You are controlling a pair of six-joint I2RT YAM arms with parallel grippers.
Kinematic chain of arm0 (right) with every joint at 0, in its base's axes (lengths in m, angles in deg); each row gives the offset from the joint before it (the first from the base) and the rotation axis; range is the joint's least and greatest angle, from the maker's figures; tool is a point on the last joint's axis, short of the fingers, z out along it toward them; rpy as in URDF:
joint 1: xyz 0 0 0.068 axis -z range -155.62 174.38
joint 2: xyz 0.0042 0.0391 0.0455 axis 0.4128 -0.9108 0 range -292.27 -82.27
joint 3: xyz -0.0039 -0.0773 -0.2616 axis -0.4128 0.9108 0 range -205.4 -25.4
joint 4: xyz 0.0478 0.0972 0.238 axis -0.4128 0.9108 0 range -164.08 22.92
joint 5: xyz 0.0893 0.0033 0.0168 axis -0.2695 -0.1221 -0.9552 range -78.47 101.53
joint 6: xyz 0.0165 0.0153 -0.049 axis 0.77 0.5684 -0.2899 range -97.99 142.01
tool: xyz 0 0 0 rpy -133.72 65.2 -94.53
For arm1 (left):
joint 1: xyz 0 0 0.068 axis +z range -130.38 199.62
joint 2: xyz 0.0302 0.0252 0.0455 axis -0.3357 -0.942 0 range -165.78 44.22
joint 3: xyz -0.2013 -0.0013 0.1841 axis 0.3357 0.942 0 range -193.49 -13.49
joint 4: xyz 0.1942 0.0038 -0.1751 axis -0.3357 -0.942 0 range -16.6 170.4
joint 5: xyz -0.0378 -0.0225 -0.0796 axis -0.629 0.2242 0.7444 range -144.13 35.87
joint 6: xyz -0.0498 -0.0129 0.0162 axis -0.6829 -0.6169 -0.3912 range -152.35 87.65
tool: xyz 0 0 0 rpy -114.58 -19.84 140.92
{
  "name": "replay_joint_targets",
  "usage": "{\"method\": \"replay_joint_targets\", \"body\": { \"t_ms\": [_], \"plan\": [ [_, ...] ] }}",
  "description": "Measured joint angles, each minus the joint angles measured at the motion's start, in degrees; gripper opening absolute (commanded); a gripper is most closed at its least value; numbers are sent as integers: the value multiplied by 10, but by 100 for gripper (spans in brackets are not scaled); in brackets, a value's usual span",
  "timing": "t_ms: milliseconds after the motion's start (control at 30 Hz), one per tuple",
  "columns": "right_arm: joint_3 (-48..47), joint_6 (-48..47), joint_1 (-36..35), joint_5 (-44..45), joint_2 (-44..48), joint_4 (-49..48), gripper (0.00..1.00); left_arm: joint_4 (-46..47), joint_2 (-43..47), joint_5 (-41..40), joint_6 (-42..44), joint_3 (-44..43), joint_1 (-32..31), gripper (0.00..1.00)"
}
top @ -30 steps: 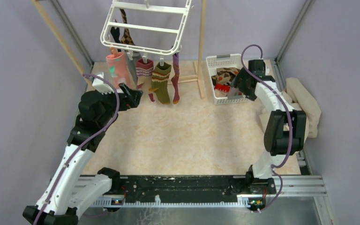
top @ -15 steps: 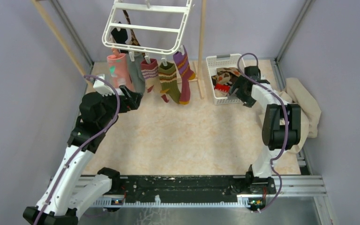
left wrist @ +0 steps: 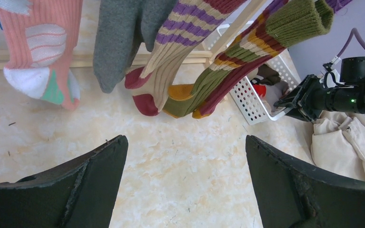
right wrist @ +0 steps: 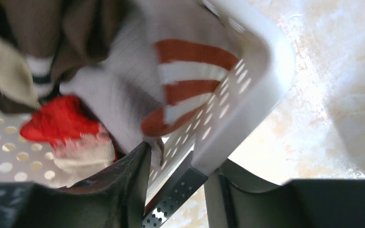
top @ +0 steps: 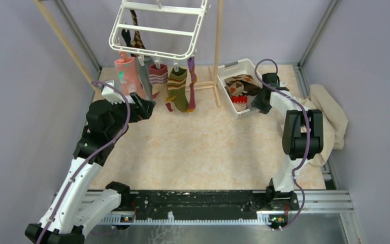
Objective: Remove the socks clipped to the hanger
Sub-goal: Pick up the bin at the center of the board.
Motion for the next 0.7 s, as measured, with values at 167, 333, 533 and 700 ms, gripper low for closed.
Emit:
{"method": "replay_joint_targets", "body": {
  "t_ms": [167, 333, 533, 700],
  "plan": [
    [-2, 36, 3, 26, 0, -10, 13, 0, -1, 1, 2, 2, -1, 99],
    [-4, 46, 12, 49, 7, -12, 2, 0, -1, 4, 2, 5, -3, 99],
    [6, -1, 33, 46, 34, 25, 0, 1, -2, 5, 4, 8, -3, 99],
    [8, -32, 64, 38, 65, 54, 0, 3, -9, 7, 6, 8, -3, 99]
  ]
}}
